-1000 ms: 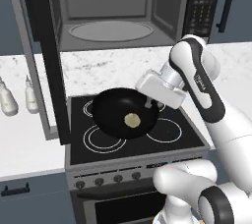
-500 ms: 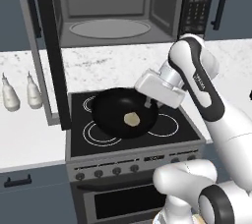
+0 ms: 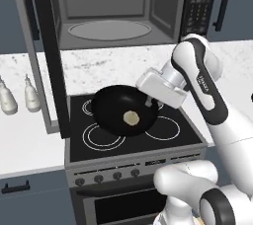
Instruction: Pick the garlic from the sink and place it in the bowl. Then pick the bowl and place it in the microwave. Then close the microwave door and press the start button.
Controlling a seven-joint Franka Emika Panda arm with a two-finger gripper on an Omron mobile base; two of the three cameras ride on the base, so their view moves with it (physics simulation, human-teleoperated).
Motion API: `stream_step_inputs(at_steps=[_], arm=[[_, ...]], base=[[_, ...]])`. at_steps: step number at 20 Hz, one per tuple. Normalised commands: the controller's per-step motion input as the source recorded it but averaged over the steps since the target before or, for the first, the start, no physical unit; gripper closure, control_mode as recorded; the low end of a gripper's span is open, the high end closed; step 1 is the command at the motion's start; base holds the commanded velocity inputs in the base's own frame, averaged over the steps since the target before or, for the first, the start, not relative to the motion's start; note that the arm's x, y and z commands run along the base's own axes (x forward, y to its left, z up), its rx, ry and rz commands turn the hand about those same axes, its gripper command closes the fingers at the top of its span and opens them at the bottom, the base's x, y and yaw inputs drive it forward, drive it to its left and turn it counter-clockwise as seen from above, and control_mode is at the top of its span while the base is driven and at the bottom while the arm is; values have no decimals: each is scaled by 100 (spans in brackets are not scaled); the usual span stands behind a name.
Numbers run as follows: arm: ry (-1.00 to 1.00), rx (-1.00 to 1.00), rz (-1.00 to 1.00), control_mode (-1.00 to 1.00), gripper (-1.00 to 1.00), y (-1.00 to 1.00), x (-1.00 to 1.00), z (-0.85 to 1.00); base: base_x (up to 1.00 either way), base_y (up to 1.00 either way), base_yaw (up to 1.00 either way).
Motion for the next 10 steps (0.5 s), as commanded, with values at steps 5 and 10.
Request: stream_step_inputs(at_steps=[5,10], arm=[[-6,3,-34,-100,100,-13,50,87],[0,0,-60,-100,100,3,83,67]], base=[[0,0,0],[0,0,0]])
